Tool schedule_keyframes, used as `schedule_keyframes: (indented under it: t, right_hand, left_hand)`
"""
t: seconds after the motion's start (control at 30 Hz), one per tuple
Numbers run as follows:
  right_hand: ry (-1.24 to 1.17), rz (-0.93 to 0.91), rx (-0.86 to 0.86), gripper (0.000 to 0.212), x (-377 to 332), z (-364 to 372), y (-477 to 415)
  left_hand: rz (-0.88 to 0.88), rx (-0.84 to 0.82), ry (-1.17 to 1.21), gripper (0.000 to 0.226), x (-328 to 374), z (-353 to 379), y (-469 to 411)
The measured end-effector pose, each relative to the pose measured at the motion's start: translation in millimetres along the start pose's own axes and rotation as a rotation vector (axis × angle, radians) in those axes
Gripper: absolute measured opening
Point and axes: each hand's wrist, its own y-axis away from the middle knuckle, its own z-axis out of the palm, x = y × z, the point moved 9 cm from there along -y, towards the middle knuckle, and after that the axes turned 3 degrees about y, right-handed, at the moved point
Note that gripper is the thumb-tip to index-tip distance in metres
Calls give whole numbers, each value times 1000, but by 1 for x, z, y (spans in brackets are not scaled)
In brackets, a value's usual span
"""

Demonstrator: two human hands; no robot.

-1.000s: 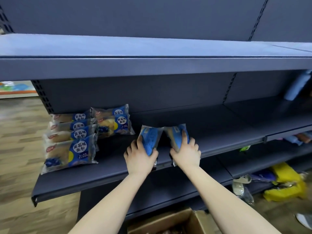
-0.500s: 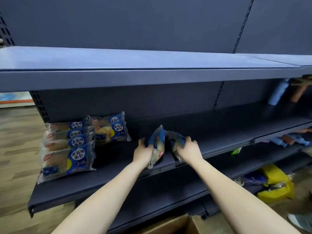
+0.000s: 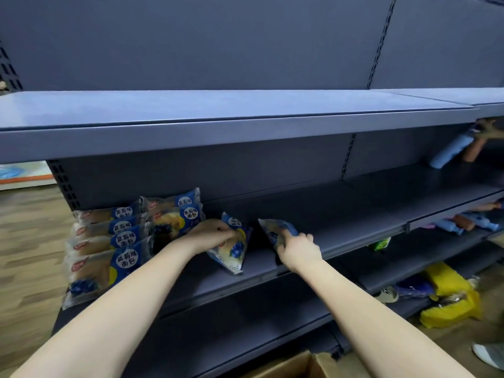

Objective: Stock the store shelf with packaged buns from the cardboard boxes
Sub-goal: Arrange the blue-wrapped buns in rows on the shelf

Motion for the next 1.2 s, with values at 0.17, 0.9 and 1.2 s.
schedule_keyframes:
  t: [0.17, 0.9, 1.2]
  right_hand:
    - [152, -16, -70, 83, -8, 19, 5]
    - [-235, -5, 173, 41, -1, -21, 1]
    - [98, 181, -37, 98, 3, 3, -1]
  left_hand:
    - [57, 105, -638, 90, 4, 38, 6]
    - [-39, 248, -481, 96, -29, 42, 10]
    - [-7, 235, -454, 90, -27, 45, 17]
